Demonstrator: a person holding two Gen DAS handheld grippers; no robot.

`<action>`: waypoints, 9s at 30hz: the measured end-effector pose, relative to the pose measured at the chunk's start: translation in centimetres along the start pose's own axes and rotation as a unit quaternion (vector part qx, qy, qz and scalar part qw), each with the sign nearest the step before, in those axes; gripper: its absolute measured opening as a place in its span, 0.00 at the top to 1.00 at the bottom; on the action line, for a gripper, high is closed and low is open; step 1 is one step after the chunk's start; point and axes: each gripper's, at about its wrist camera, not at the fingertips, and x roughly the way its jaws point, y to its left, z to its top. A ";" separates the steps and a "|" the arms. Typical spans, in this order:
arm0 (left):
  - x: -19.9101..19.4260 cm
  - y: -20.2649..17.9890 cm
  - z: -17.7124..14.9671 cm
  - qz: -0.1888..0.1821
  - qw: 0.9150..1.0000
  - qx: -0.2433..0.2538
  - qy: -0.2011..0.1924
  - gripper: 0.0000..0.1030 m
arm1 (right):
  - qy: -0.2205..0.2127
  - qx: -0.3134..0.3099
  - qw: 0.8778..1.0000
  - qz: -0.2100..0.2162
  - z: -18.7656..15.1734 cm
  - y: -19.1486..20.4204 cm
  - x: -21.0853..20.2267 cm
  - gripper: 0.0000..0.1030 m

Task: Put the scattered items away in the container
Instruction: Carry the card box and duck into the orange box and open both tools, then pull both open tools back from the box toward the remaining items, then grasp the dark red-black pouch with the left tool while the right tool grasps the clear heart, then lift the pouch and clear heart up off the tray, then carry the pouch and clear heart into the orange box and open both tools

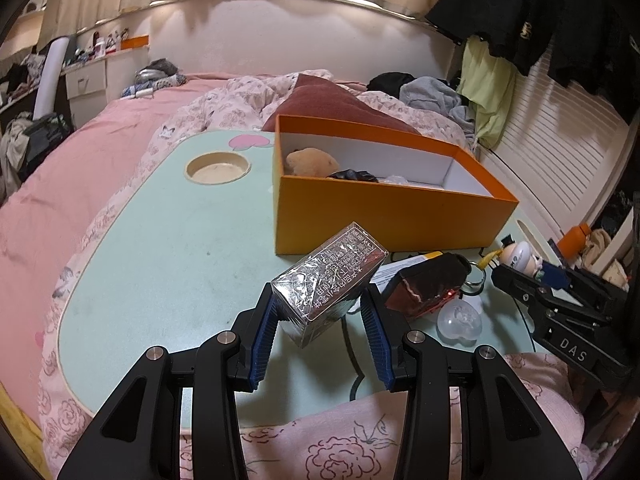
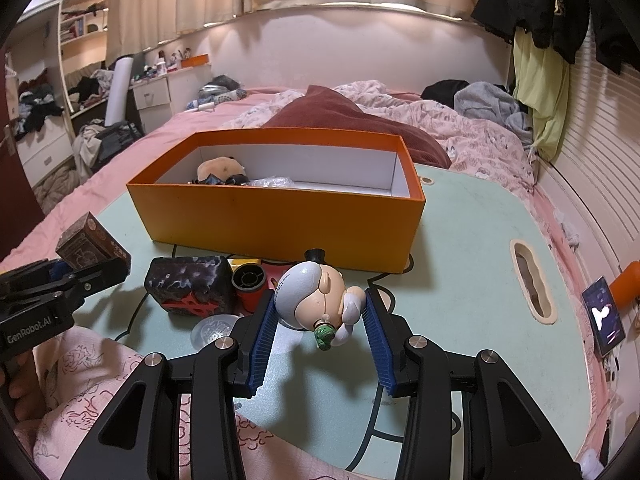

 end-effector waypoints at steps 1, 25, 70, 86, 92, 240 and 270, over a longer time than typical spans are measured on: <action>-0.1 -0.3 0.2 -0.001 1.000 0.006 -0.001 0.58 | -0.003 -0.001 1.000 0.001 0.1 0.0 -0.2 0.59; 6.9 -3.1 12.8 -0.044 0.998 0.028 0.044 0.58 | -0.027 0.046 0.998 0.041 11.3 -2.0 2.6 0.59; 2.0 -1.2 -1.4 0.025 0.994 0.073 0.080 0.07 | 0.134 0.010 0.991 -0.001 -2.3 -1.2 1.6 0.07; 0.6 -6.7 1.0 -0.041 0.977 0.211 -0.012 0.41 | 0.131 0.010 0.991 0.002 -2.0 -1.0 1.7 0.05; 3.7 -7.6 1.4 -0.090 0.970 0.223 0.041 0.50 | 0.130 0.009 0.991 0.002 -1.9 -1.0 1.7 0.05; -2.0 -1.7 4.8 -0.058 0.996 0.060 -0.035 0.71 | -0.022 0.007 0.998 0.063 4.3 0.6 -0.7 0.65; 3.8 -0.2 12.0 -0.032 0.999 -0.012 -0.021 0.39 | -0.033 0.093 0.993 0.070 11.5 -3.5 5.3 0.44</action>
